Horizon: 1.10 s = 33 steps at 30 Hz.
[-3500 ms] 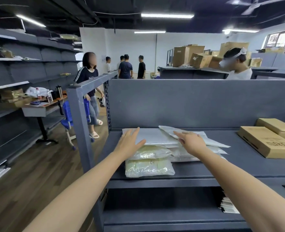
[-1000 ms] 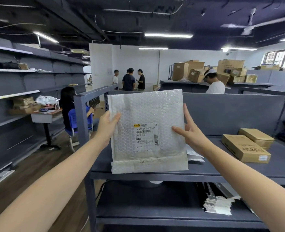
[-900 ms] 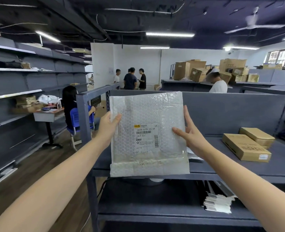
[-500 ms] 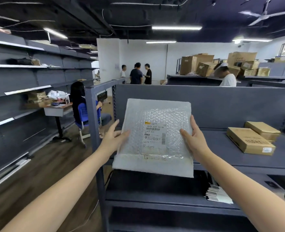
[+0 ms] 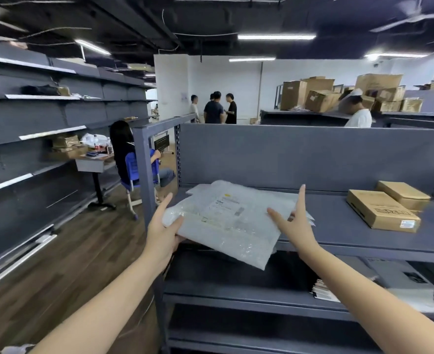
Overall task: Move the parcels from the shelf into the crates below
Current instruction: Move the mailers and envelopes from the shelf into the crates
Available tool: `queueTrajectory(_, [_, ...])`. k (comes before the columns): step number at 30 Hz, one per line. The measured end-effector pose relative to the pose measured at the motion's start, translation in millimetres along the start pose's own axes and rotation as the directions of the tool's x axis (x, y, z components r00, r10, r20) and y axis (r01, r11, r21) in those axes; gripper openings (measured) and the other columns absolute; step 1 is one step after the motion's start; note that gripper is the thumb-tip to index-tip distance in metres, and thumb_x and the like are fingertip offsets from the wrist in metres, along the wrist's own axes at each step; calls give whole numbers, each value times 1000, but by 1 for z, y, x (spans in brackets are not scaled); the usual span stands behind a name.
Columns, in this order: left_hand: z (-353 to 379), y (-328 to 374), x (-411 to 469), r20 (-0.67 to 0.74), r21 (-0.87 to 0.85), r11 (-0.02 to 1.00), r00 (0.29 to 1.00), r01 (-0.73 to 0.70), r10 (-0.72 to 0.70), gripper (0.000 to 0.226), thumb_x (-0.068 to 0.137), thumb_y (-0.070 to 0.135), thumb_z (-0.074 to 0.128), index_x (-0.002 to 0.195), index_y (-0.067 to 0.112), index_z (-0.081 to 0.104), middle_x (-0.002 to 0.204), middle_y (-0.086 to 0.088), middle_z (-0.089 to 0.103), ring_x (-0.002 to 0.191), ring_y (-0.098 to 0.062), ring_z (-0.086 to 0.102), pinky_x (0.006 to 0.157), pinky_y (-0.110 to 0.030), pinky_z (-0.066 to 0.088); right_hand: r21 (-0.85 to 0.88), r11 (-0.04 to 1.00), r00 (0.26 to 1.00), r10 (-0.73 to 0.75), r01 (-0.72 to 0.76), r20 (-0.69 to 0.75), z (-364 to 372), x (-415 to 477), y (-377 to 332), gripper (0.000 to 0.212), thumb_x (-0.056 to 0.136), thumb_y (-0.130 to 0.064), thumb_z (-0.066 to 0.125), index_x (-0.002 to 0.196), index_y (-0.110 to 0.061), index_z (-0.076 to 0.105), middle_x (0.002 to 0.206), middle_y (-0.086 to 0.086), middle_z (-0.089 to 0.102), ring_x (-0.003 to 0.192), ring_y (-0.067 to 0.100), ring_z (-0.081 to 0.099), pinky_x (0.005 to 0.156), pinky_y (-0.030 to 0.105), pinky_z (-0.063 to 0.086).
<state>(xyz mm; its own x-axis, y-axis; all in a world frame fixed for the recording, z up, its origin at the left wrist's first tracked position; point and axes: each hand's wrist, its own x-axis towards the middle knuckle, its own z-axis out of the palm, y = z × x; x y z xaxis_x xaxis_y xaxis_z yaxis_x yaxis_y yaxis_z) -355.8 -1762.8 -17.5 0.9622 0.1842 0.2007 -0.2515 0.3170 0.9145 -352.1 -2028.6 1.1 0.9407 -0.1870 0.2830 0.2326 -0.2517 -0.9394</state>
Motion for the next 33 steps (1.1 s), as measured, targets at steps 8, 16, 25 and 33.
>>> queueTrajectory(8, [-26,16,19,229,181,983,973,-9,-33,39,91,4,56,113,36,62,123,-4,61,107,-24,61,86,-43,52,-95,982,942,186,-166,280,-34,3,18,60,93,-33,57,143,-44,25,126,-10,55,105,2,56,77,11,45])
queueTrajectory(16, [-44,-14,20,26,195,979,997,60,-67,43,90,14,61,128,28,47,131,-9,56,115,-26,58,97,-52,47,-137,990,951,6,38,309,7,-16,39,59,92,-22,59,145,-28,33,139,-25,33,131,-6,30,99,3,24])
queueTrajectory(25, [-62,-55,6,208,607,794,959,27,-191,85,82,27,70,149,30,17,151,10,31,134,-10,38,111,-40,35,-158,987,981,26,5,190,33,-11,61,60,91,-19,61,145,-19,34,145,-13,38,125,-5,33,97,8,26])
queueTrajectory(33, [-73,-67,38,279,664,747,936,-27,-214,82,85,21,68,150,26,18,151,11,29,135,-9,35,113,-37,33,-199,976,991,103,-85,84,51,-16,73,63,92,-21,60,147,-20,32,150,-10,36,129,-1,34,102,16,25])
